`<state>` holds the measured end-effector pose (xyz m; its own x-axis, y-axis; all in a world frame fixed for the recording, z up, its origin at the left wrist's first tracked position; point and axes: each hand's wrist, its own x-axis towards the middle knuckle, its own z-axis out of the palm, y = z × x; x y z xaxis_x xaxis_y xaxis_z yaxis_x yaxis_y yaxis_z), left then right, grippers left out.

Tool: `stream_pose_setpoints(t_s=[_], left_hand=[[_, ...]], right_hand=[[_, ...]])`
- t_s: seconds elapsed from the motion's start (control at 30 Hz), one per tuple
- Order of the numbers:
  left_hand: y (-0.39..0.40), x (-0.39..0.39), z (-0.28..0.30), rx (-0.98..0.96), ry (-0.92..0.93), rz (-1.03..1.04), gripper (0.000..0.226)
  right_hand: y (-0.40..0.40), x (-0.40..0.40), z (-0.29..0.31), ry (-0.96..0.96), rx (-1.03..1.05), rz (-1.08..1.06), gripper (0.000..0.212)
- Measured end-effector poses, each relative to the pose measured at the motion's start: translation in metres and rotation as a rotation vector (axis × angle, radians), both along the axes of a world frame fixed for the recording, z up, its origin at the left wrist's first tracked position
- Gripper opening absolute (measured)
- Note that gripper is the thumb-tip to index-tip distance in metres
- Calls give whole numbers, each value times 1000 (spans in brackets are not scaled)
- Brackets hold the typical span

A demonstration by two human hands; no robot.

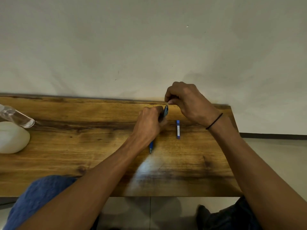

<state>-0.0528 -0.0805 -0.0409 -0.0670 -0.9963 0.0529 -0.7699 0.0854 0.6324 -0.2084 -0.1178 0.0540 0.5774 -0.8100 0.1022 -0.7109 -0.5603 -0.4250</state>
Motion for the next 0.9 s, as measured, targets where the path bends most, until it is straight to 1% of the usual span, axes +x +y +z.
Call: stream_pose_setpoints(t_s=[0.23, 0.43, 0.63, 0.8, 0.9], left_hand=[[-2, 1, -2, -22, -14, -11, 12], [-1, 2, -2, -27, -7, -11, 16], [0, 3, 1, -33, -4, -25, 19], [2, 2, 4, -51, 2, -24, 17], [2, 3, 6, -52, 6, -36, 16]], right_hand=[[-1, 3, -6, 39, -16, 6, 10], [-3, 5, -13, 96, -32, 39, 9], [-4, 9, -20, 109, -31, 9, 6], [-4, 8, -22, 86, -1, -36, 2], [-4, 6, -23, 25, 46, -57, 1]])
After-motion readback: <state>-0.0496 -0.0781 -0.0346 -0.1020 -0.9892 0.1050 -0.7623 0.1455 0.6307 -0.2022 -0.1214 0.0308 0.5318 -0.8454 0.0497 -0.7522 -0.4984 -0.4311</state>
